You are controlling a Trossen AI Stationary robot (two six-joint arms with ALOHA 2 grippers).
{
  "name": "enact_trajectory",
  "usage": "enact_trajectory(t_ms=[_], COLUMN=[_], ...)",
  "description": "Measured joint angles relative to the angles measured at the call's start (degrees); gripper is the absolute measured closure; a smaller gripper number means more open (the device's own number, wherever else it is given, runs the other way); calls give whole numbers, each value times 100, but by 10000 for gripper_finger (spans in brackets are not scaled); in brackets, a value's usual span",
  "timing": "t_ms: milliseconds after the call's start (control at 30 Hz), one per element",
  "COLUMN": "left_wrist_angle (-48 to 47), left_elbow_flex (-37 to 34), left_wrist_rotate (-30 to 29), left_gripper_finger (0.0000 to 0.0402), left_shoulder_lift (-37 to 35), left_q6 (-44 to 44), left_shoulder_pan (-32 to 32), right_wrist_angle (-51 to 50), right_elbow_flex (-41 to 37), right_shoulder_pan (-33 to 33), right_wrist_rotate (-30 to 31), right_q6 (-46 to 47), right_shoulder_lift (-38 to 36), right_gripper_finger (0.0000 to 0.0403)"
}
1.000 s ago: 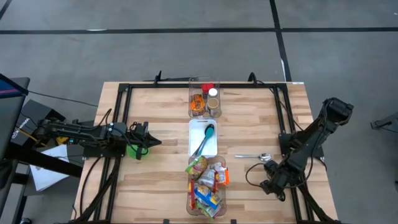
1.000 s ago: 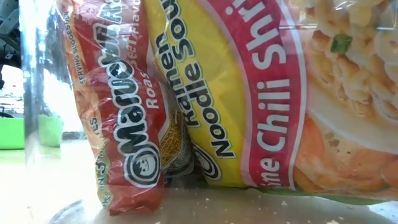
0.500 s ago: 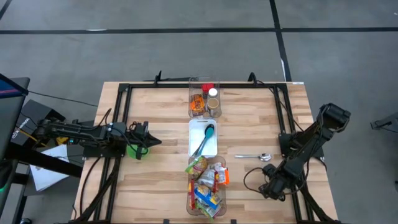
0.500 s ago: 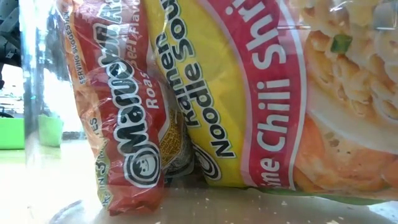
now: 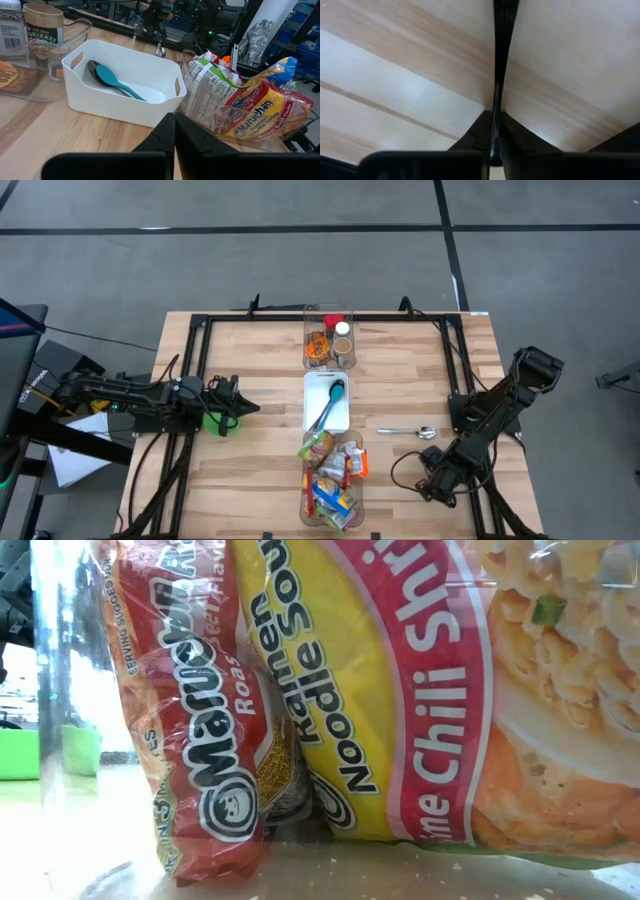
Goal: Pick & Place Food Item
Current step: Put the black spoon into the white bin
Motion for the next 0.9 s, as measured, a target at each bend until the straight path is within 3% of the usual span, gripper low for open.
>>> enact_trajectory(t_ms=[333, 633, 900], left_wrist_angle=[0, -1, -1], left_elbow_flex=[0, 0, 0], left_wrist_rotate=[4, 23, 20], left_gripper_finger=[402, 402, 402], left_shoulder_lift=[0, 0, 0], left_q6=[0, 0, 0], left_shoulder_pan=[0, 1, 1], right_wrist_angle=[83, 59, 84], right_elbow_flex=[-16, -20, -20], right_shoulder_pan=[7, -51, -572], right_wrist_rotate=[272, 1686, 3265], right_q6=[-156, -145, -608], right_shoulder_lift=[-150, -791, -1757], right_gripper_finger=[392, 397, 397])
